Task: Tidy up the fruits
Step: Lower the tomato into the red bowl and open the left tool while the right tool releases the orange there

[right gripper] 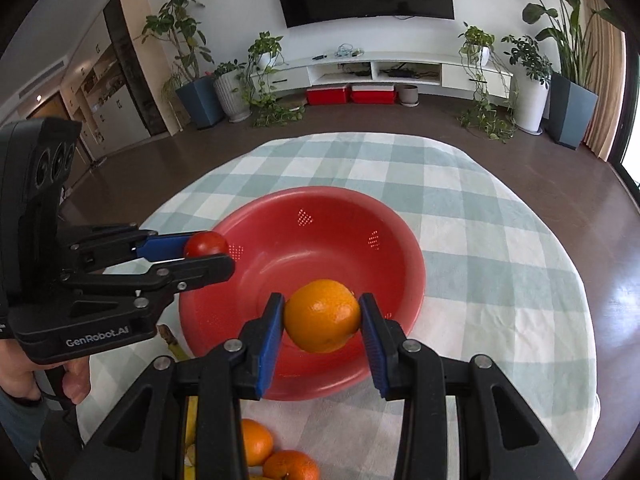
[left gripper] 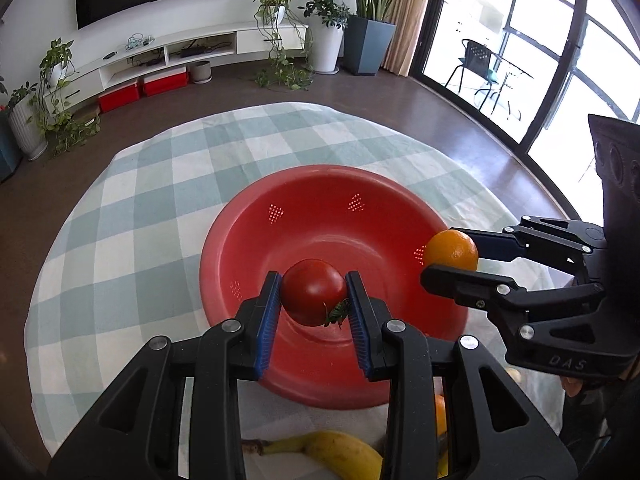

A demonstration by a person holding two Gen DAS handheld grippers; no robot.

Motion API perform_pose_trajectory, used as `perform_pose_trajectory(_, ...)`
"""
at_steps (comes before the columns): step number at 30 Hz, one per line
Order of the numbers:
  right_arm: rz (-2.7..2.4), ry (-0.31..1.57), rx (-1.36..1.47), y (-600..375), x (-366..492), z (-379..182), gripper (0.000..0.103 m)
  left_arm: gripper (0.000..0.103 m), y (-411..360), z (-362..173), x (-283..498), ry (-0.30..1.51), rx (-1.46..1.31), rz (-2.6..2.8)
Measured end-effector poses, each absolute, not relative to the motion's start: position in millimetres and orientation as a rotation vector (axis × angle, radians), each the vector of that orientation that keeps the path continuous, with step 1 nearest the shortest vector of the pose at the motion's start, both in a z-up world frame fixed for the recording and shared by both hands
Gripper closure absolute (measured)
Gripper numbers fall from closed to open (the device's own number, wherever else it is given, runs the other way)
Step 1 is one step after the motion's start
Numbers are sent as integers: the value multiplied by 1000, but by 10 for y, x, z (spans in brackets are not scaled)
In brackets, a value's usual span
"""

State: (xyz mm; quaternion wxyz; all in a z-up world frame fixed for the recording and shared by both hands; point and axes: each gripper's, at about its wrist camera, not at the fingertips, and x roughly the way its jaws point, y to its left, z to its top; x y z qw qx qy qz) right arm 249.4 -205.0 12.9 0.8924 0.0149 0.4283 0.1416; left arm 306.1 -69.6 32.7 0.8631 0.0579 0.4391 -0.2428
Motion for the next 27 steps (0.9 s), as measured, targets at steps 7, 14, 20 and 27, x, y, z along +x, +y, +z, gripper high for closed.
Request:
perform_pose_trajectory(7, 277, 944, -83, -1930, 2649, -89, 62, 73, -773, -121, 3247, 974, 175, -483)
perform_pose_trajectory(14, 273, 964, -138, -1835, 2709, -200, 62, 73, -856, -237, 3276, 954, 245, -468)
perform_pose_trajectory(20, 259, 950, -174, -1811, 2684, -218, 62, 72, -880, -243, 3239, 930, 273, -458)
perform_pose_trajectory(27, 224, 933, -213, -1803, 2653, -205, 61, 53, -852, -195, 3217, 903, 273, -422)
